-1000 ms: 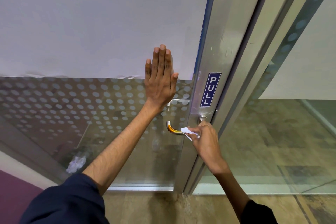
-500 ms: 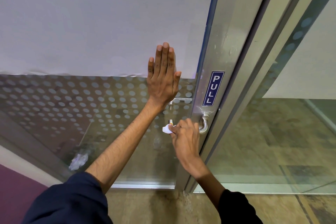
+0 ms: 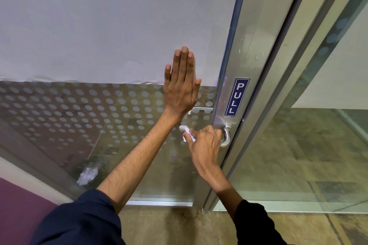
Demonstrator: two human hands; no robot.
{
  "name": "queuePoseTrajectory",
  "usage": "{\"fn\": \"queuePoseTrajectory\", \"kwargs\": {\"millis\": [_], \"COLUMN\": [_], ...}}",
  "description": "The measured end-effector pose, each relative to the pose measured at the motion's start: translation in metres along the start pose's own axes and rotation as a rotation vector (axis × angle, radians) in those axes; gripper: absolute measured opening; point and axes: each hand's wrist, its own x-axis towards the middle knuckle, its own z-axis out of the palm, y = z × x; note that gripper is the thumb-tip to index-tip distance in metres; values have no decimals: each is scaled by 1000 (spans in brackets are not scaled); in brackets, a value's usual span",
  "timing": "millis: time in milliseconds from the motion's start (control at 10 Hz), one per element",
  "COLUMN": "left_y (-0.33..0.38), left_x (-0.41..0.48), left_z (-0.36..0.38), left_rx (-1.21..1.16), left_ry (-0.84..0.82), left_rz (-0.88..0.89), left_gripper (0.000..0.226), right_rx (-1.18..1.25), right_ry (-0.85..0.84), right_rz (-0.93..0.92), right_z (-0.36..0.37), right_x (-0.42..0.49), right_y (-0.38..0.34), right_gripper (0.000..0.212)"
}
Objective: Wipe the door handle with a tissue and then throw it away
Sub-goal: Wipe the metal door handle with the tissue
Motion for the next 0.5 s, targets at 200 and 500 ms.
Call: {"fn": "queuePoseTrajectory", "kwargs": {"millis": [200, 500], "left_y": [1, 1], "left_x": [1, 0], "left_z": [-1, 0], "left_rx": [0, -7], "left_ry": [0, -1], "left_rz": [-2, 1], "left_gripper": [60, 60], "right_rx": [-34, 66], "right_ry": [-94, -117], "right_rz": [-189, -286], "right_z": [-11, -29], "right_x": [-21, -23], "right_y": [22, 88], "right_gripper": [29, 54]}}
